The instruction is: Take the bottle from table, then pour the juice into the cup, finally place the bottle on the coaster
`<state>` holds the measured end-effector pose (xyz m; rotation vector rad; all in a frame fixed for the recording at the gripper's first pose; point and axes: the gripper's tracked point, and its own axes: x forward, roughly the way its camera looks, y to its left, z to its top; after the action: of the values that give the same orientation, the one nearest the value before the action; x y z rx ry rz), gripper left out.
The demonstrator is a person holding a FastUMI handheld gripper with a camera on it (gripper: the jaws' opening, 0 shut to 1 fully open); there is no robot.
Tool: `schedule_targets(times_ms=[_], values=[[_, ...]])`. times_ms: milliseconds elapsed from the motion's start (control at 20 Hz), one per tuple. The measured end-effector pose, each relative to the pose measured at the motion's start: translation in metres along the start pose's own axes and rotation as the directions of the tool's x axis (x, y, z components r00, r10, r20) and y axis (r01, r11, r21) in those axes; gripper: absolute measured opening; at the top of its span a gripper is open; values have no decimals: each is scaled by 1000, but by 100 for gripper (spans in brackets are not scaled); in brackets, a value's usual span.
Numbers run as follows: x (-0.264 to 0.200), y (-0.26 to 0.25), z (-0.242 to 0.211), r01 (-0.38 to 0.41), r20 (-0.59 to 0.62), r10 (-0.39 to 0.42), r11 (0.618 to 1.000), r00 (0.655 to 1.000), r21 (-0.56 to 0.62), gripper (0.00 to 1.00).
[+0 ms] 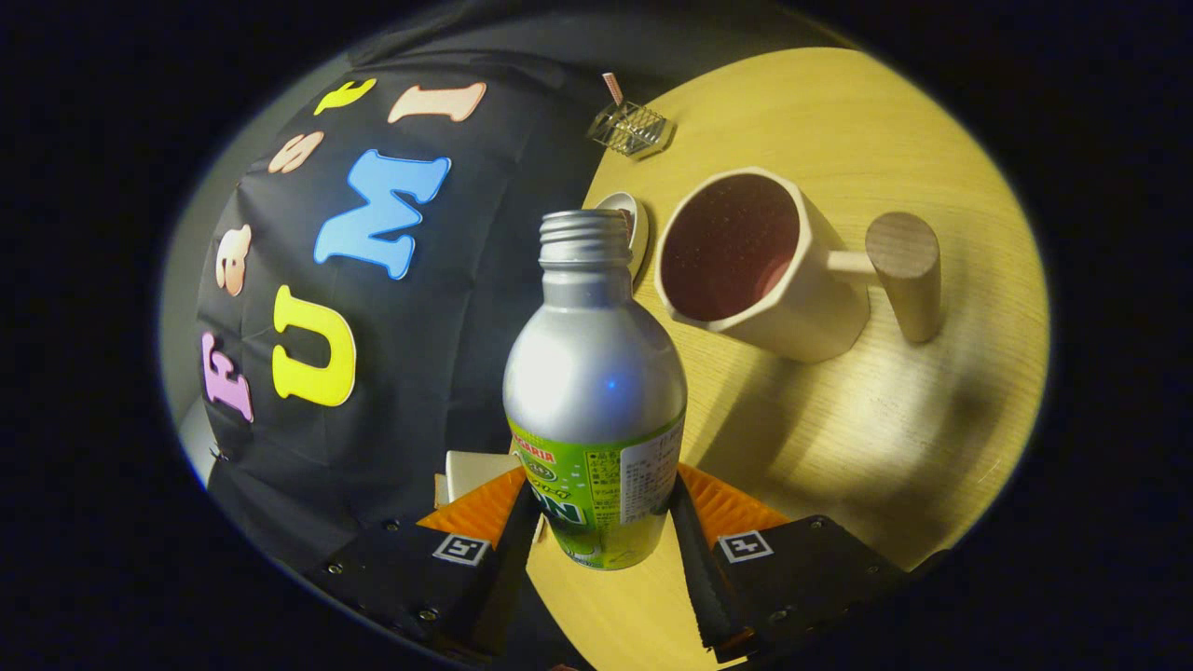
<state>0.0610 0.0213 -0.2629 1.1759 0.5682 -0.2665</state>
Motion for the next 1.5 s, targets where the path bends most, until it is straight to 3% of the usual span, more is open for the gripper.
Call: schedule_targets(times_ms=[250,600,900,1500], values=[[4,-7,10,55,66,-41,972,997,-227,74],[9,-1,34,113,201,-22,883,979,-456,74],[28,17,42,163,275,-2,808,962,-566,74],[77,21,46,282,338,-39,644,940,-711,74]])
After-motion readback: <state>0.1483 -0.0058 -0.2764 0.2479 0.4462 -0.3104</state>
